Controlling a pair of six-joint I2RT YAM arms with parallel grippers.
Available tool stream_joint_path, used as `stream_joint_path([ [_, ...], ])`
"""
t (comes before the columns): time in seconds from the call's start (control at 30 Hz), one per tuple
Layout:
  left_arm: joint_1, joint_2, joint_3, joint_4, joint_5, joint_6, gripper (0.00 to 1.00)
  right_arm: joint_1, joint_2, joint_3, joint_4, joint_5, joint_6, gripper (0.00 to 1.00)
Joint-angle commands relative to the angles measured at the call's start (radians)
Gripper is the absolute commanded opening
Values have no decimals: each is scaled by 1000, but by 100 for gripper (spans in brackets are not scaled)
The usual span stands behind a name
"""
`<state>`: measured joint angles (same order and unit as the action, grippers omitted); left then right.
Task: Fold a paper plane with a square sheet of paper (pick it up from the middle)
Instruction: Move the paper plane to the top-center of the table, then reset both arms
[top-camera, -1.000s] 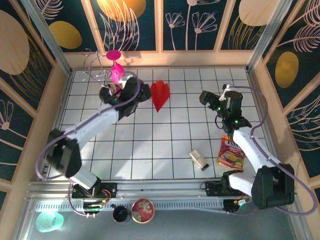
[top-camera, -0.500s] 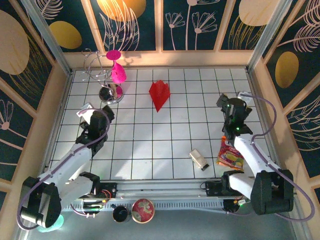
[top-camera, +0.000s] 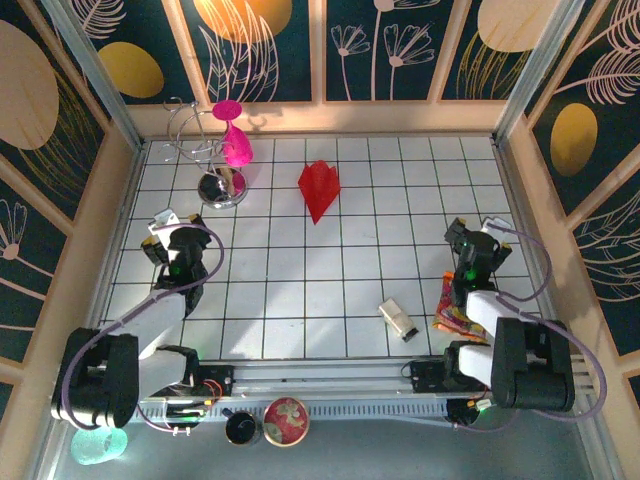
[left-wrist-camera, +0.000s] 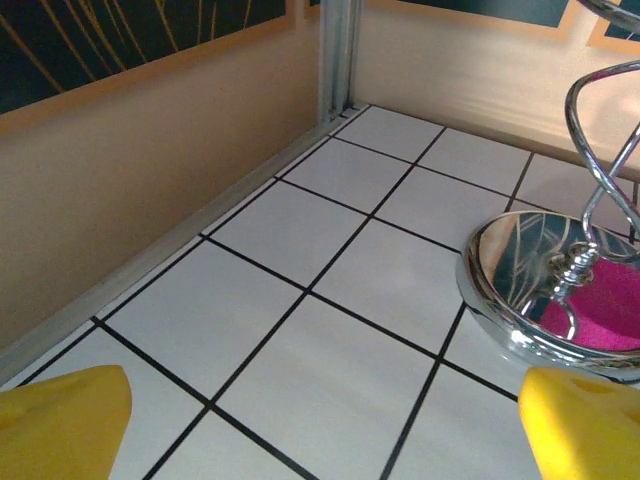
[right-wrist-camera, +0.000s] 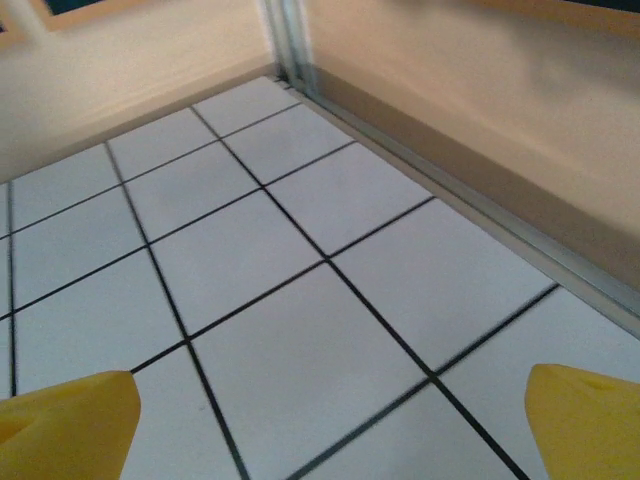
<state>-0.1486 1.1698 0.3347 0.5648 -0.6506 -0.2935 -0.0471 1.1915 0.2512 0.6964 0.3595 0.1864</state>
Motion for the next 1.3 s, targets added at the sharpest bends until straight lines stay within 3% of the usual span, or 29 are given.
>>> stream_joint_path([
  [0.0,46,40,-67,240,107,74,99,-5,54,-29,260,-107,-70,99],
  [0.3,110,124,-144,543,368,136,99,-11,176,-58,484,-240,-109,99],
  [0.47,176,181,-126,603,496,131,99,-15,279,-71,617,-314,-112,99],
  [0.63,208,290,-147,765,597,147,99,-12,366,-62,679,-339,-124,99],
  [0.77,209,302,-144,772,615,152,99,-2,365,-51,655,-340,-139,99],
  [0.9,208,378,-182,922,620,153,99,13,367,-43,643,-319,-151,99],
  [1.13,207,366,-140,819,600,157,99,18,368,-40,639,-311,-156,99],
  [1.27,204,365,-153,846,608,158,99,18,368,-39,638,-308,-156,99],
])
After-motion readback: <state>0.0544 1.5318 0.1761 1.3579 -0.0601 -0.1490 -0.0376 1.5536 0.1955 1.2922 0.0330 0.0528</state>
